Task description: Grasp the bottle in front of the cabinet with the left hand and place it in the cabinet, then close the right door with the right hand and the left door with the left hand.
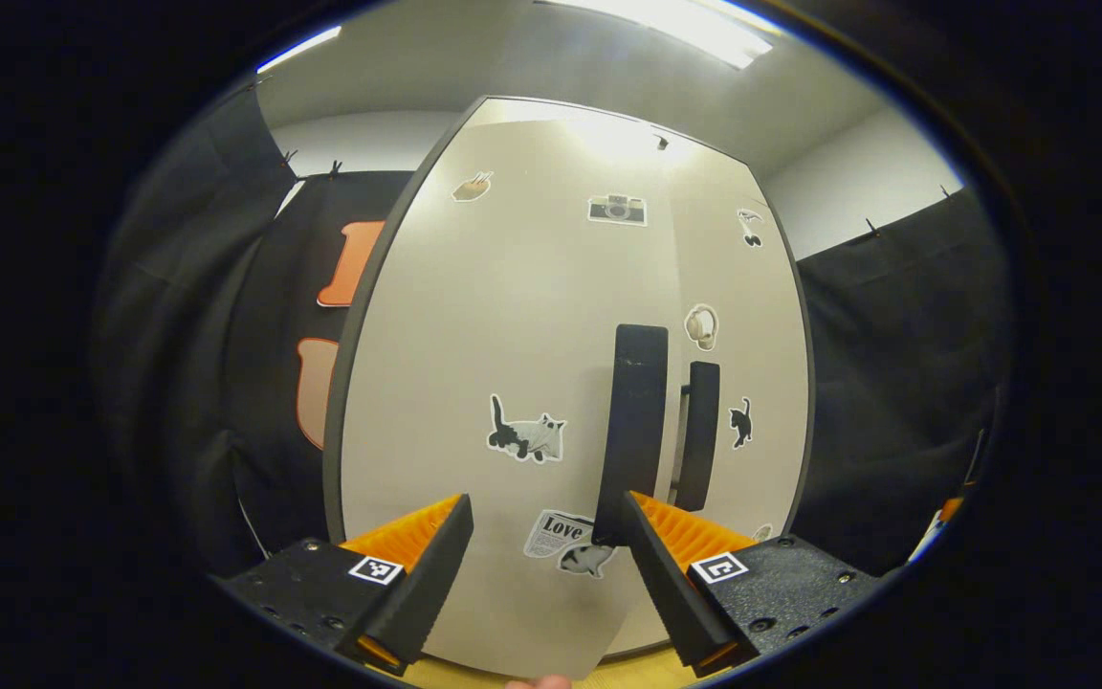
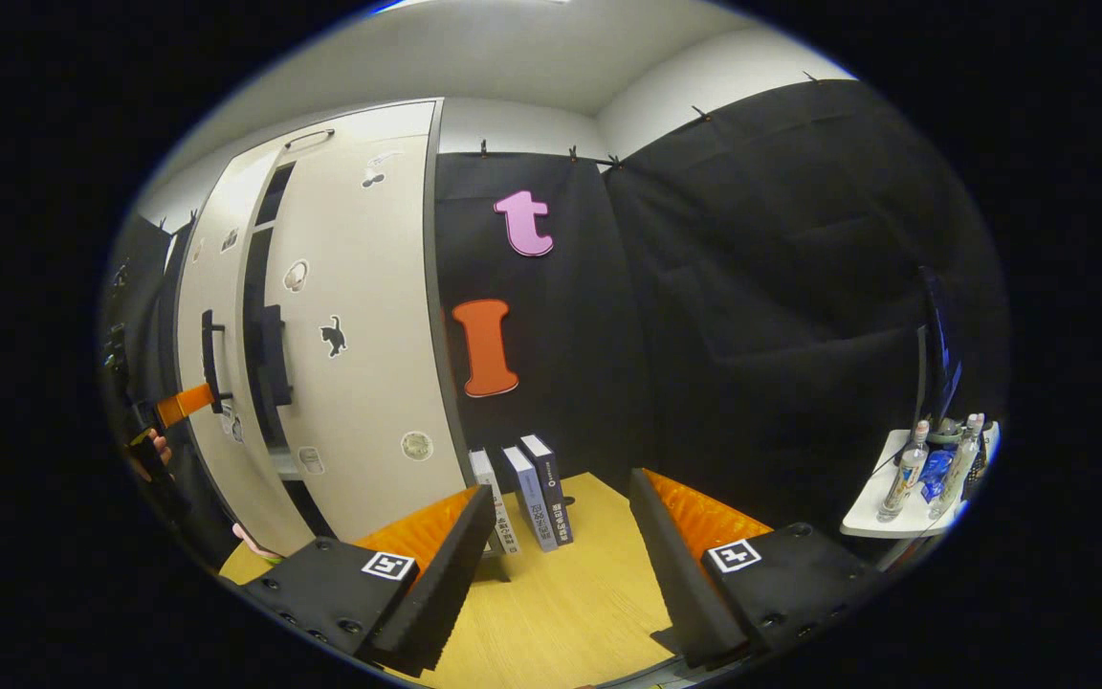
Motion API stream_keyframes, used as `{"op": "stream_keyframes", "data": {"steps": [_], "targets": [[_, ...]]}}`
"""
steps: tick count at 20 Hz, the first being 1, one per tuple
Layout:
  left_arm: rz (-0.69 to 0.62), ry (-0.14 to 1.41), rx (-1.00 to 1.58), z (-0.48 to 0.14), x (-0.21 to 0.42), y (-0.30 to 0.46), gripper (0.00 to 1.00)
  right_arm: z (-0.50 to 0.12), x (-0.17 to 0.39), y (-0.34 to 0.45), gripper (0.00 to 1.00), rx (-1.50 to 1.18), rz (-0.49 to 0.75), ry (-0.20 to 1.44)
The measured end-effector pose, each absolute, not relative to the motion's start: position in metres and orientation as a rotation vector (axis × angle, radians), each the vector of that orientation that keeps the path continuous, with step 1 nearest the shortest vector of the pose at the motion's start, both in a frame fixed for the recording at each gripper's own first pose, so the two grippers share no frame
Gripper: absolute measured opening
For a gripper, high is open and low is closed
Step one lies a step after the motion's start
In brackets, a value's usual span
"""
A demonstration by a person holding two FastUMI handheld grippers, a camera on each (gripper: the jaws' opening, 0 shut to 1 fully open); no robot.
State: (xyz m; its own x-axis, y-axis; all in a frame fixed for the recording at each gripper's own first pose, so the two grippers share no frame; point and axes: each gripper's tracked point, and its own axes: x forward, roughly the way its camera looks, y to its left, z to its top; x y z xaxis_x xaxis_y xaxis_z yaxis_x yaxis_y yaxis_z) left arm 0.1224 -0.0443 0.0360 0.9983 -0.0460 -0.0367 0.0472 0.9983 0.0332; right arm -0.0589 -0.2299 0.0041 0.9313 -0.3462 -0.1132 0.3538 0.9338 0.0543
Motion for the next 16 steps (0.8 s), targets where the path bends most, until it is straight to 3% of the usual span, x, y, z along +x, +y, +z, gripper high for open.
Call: {"op": "stream_keyframes", "data": {"steps": [8, 13, 16], "targets": [[-0.019, 0.029, 0.045, 0.034, 0.128, -0.05, 0.97, 0.007, -0.055, -0.242, 0.95, 0.056, -0.367, 0.107], [-0.014, 0.042, 0.042, 0.029, 0.13, -0.049, 0.92, 0.012, -0.05, -0.225, 0.95, 0.035, -0.315, 0.099], [-0.039, 0.048, 0.033, 0.034, 0.117, -0.056, 0.95, 0.016, -0.043, -0.209, 0.95, 0.05, -0.26, 0.092]]}}
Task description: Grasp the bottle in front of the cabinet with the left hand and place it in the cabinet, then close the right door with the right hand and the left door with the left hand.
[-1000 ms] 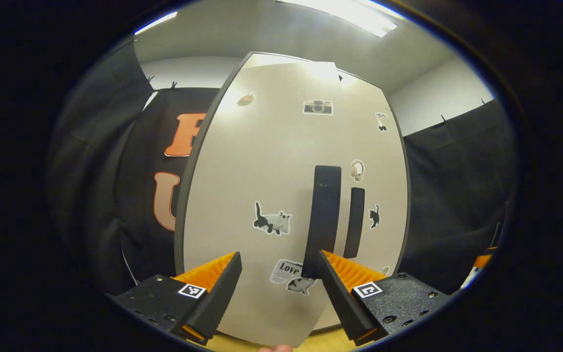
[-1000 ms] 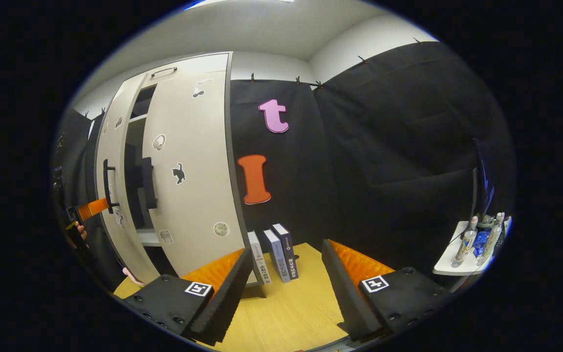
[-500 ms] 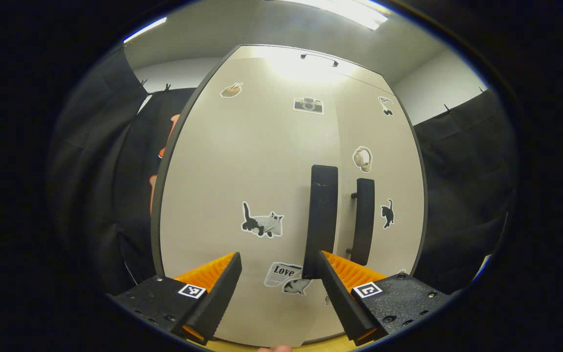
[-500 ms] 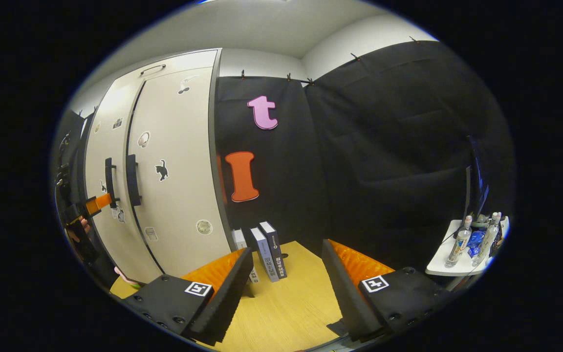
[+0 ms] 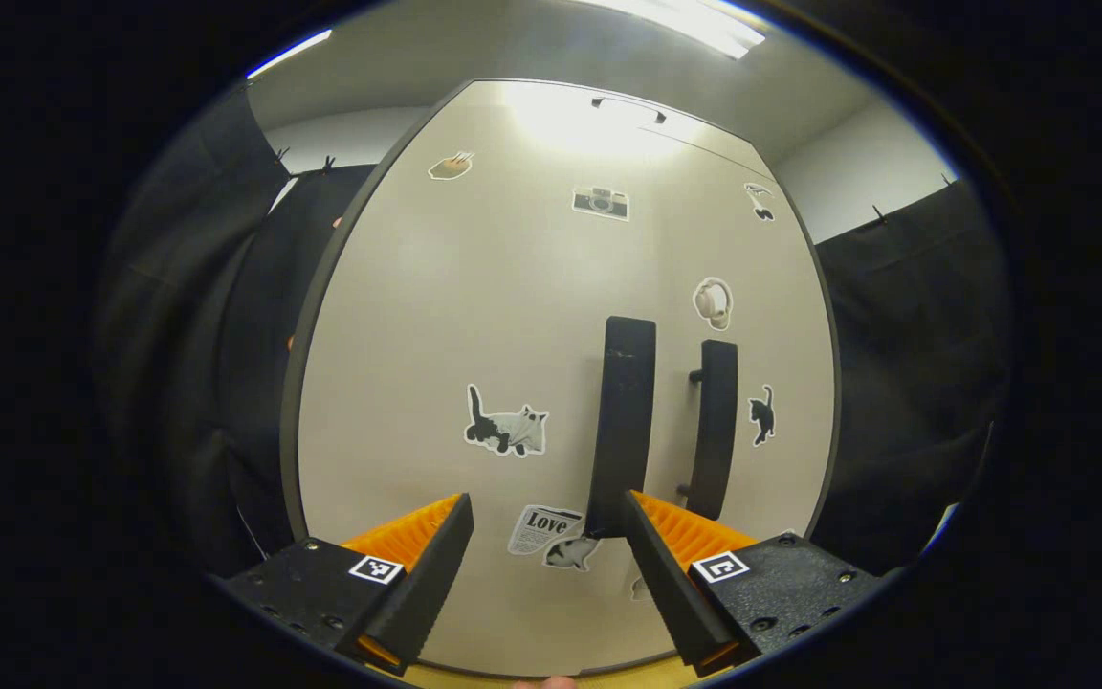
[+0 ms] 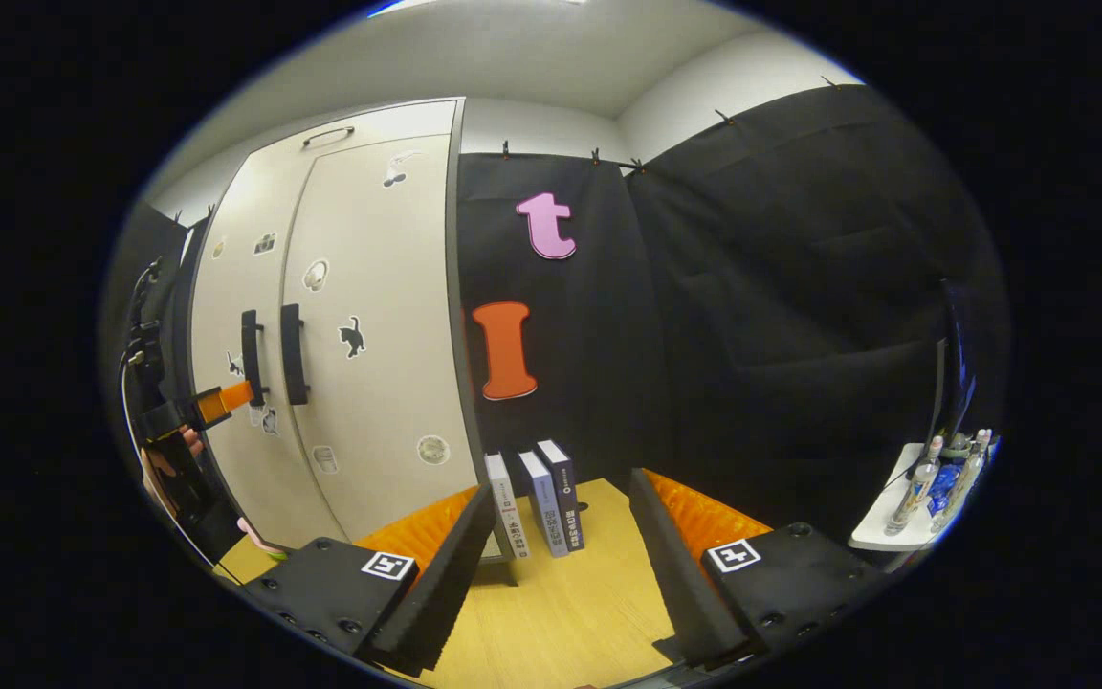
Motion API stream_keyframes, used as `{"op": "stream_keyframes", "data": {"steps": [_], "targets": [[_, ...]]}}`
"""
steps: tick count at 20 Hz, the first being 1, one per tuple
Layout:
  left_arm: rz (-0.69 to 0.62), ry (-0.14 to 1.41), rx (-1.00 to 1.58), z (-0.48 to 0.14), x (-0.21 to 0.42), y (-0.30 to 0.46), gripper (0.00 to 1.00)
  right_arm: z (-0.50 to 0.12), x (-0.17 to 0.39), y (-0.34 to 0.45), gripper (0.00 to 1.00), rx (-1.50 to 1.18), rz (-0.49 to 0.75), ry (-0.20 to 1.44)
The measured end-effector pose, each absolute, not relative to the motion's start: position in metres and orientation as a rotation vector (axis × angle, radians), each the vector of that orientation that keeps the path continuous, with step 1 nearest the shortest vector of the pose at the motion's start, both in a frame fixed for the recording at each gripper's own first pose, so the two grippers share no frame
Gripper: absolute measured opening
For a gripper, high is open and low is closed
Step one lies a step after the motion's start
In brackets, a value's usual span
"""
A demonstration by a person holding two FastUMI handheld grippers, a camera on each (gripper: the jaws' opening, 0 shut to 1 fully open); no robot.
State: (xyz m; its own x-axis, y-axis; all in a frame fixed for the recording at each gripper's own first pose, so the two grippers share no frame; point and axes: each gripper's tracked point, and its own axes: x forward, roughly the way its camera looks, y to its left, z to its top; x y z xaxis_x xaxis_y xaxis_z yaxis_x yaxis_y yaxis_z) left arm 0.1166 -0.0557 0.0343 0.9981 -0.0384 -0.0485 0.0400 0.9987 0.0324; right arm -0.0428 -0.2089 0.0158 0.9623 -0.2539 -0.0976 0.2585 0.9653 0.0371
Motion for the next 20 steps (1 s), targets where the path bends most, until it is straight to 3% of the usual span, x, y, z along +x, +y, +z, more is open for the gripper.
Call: {"op": "stream_keyframes", "data": {"steps": [12, 20], "targets": [[0.111, 0.038, 0.051, 0.067, -0.047, -0.074, 0.94, 0.032, -0.03, -0.172, 0.95, 0.036, 0.058, 0.084], [0.169, 0.001, 0.074, 0.077, -0.097, -0.082, 0.95, 0.034, -0.041, -0.17, 0.95, 0.033, 0.1, 0.05]]}}
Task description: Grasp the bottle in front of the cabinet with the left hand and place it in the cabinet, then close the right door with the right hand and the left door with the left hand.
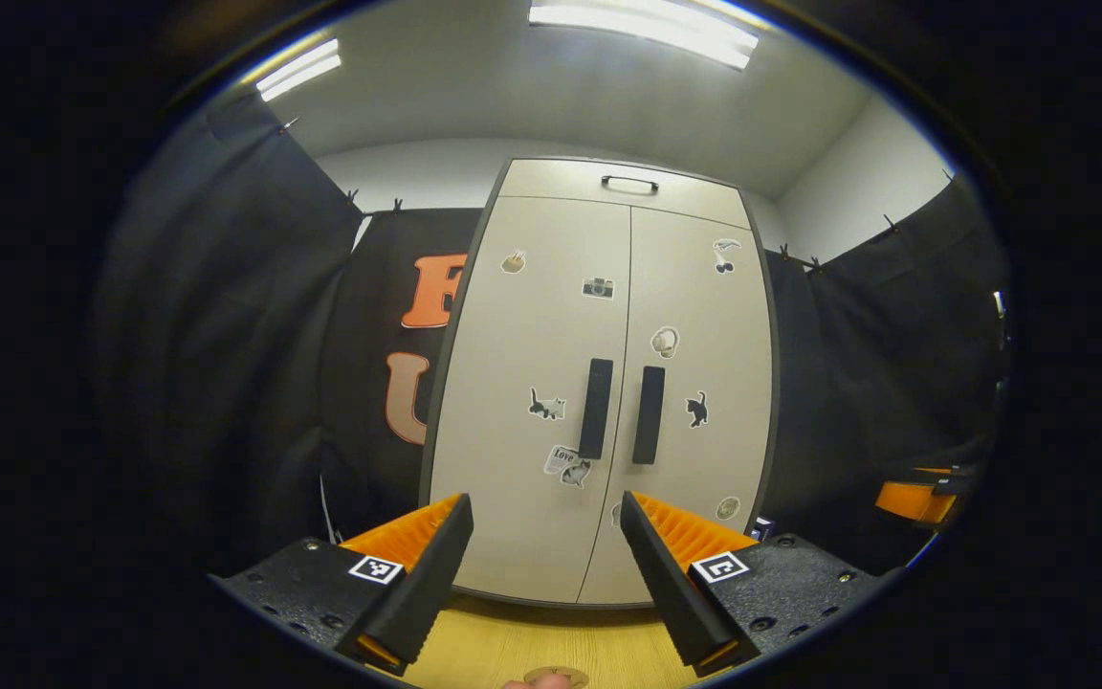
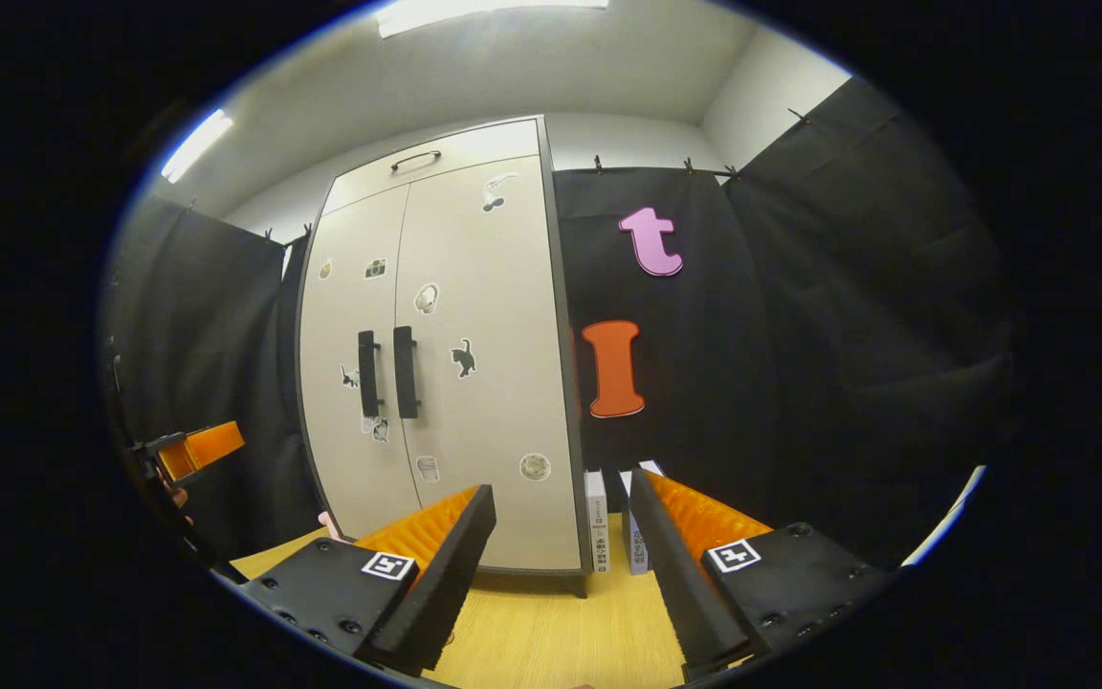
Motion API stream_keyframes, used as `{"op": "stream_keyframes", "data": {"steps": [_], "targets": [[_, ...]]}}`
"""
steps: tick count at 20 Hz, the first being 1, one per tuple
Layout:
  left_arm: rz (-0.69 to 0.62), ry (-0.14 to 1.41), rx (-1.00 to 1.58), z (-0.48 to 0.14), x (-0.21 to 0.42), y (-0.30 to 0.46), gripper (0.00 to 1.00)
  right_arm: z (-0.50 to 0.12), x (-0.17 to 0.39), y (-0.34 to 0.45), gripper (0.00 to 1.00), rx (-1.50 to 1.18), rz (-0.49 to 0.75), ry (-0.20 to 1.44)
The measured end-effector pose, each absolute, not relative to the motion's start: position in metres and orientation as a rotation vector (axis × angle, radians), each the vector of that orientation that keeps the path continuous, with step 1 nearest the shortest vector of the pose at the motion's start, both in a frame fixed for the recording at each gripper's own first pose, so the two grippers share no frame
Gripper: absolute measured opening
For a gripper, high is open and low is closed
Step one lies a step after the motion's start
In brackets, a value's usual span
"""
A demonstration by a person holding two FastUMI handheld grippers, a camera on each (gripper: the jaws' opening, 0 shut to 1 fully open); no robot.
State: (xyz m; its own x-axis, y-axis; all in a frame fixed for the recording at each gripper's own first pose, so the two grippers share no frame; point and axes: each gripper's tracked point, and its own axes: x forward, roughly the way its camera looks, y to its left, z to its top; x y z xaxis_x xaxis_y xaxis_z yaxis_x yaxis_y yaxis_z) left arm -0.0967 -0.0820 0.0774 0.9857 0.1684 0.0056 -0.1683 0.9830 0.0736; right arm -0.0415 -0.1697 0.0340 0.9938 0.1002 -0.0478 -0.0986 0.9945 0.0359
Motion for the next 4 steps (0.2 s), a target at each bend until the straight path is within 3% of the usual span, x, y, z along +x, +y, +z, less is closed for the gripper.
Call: {"op": "stream_keyframes", "data": {"steps": [1, 2, 4], "targets": [[0.178, -0.012, 0.082, 0.0805, -0.099, -0.0835, 0.95, 0.0323, -0.0426, -0.168, 0.95, 0.035, 0.107, 0.053], [0.184, -0.024, 0.082, 0.0824, -0.1007, -0.0856, 0.94, 0.0305, -0.0443, -0.1678, 0.87, 0.038, 0.114, 0.057], [0.178, -0.033, 0.073, 0.0826, -0.102, -0.0921, 0.95, 0.0275, -0.0453, -0.1658, 0.87, 0.04, 0.127, 0.068]]}}
